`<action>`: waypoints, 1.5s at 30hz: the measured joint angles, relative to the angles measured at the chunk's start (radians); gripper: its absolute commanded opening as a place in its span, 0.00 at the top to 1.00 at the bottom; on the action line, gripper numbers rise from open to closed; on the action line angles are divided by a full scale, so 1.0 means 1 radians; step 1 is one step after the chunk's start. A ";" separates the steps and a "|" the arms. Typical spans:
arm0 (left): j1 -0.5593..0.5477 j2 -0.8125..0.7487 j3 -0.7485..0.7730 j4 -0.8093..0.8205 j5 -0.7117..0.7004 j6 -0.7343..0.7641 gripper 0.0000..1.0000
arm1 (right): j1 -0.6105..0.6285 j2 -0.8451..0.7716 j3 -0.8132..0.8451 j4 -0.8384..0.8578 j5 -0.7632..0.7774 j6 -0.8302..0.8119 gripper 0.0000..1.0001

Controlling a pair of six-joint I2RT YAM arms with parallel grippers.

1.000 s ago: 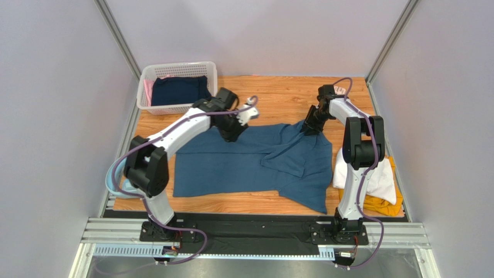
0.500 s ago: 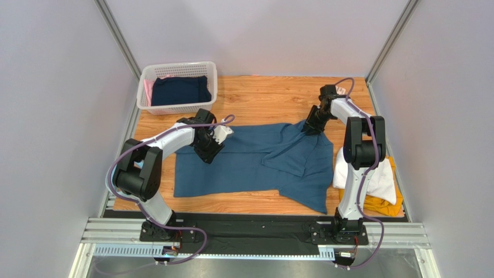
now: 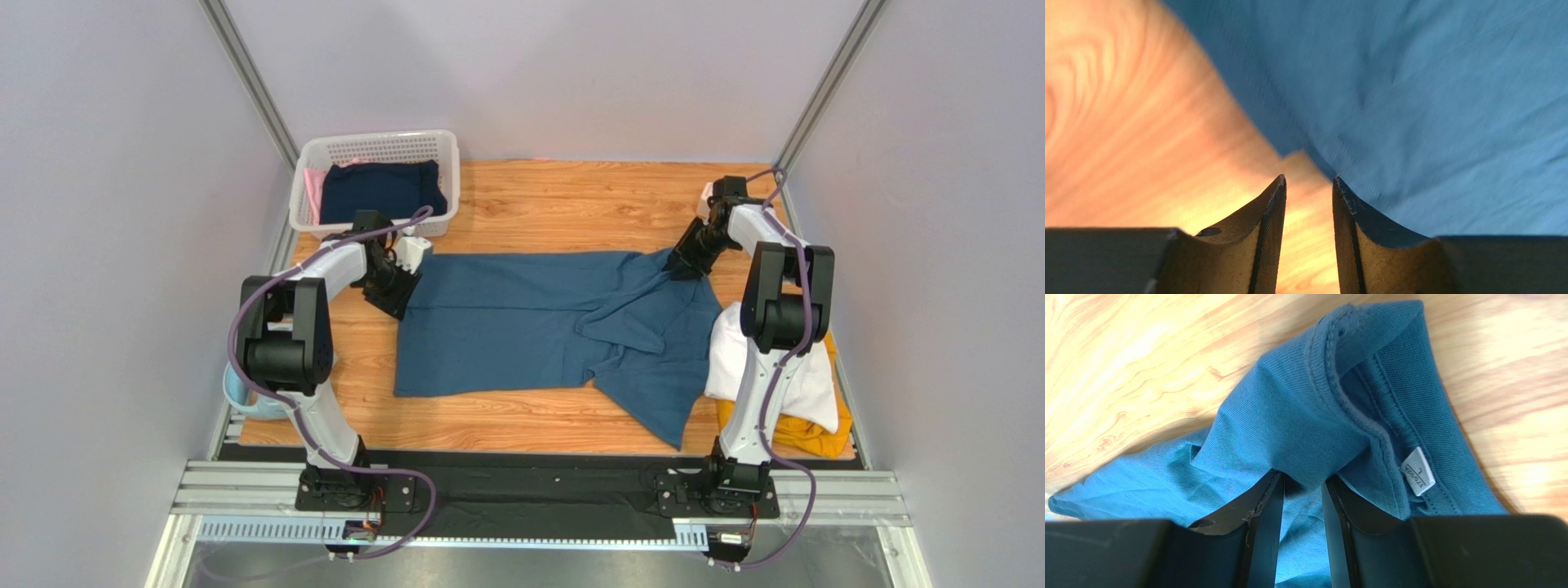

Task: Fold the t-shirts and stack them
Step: Fold the flattened tshirt in 1/3 of the way

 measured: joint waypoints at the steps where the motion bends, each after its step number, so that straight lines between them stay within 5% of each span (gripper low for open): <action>1: -0.006 0.015 0.015 -0.002 0.008 -0.007 0.64 | 0.004 0.002 0.002 0.001 0.000 0.000 0.64; 15: -0.127 -0.187 0.185 -0.046 0.116 -0.110 0.61 | 0.073 0.003 0.004 0.028 0.006 -0.001 0.64; 24: -0.126 0.174 0.216 -0.007 0.071 -0.157 0.63 | 0.082 -0.012 -0.025 0.059 0.012 -0.001 0.65; 37: -0.073 0.199 0.260 -0.045 -0.028 -0.122 0.64 | 0.130 -0.023 -0.042 0.072 0.020 -0.002 0.64; 45: -0.032 0.226 0.299 -0.051 -0.066 -0.090 0.64 | 0.127 0.055 0.092 -0.029 -0.003 -0.008 0.58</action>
